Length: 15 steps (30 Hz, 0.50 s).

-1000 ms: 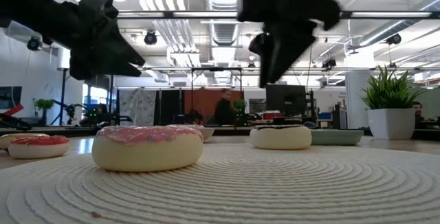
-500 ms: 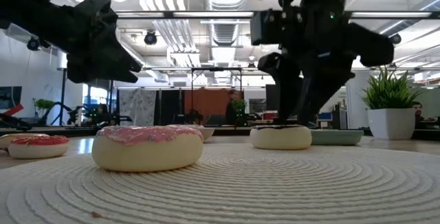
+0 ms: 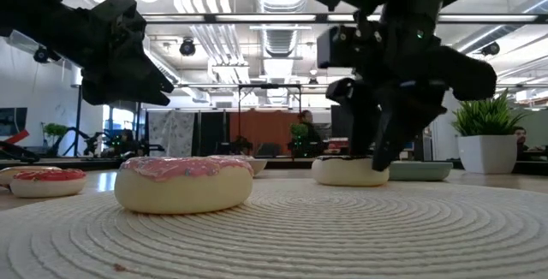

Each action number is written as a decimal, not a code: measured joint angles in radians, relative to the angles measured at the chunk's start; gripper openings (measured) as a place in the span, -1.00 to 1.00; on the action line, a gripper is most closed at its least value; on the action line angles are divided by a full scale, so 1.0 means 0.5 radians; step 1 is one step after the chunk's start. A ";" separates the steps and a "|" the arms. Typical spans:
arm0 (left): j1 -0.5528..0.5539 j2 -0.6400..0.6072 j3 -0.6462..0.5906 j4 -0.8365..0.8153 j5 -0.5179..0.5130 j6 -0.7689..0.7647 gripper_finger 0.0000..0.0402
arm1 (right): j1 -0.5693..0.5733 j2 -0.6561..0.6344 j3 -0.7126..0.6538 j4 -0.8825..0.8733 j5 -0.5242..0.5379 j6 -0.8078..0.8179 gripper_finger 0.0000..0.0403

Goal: Pick & Place donuts
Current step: Put the large brown donut on the light yellow plate

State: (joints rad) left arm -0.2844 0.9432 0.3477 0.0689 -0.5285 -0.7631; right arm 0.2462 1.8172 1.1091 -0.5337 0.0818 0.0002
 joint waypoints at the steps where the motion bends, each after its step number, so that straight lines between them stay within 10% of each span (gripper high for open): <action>1: 0.000 0.000 0.000 0.000 0.000 0.000 -0.36 | -0.001 0.000 -0.012 0.005 0.000 0.001 0.04; 8: 0.000 0.000 0.000 0.000 0.000 -0.036 -0.36 | -0.007 0.000 -0.065 0.126 0.000 -0.006 0.01; 15: 0.000 0.000 0.000 0.000 -0.001 -0.062 -0.36 | -0.062 0.000 -0.083 0.157 -0.012 0.000 -0.45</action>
State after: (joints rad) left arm -0.2844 0.9434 0.3477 0.0689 -0.5289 -0.7940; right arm 0.2155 1.8172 1.0678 -0.4553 0.0757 0.0002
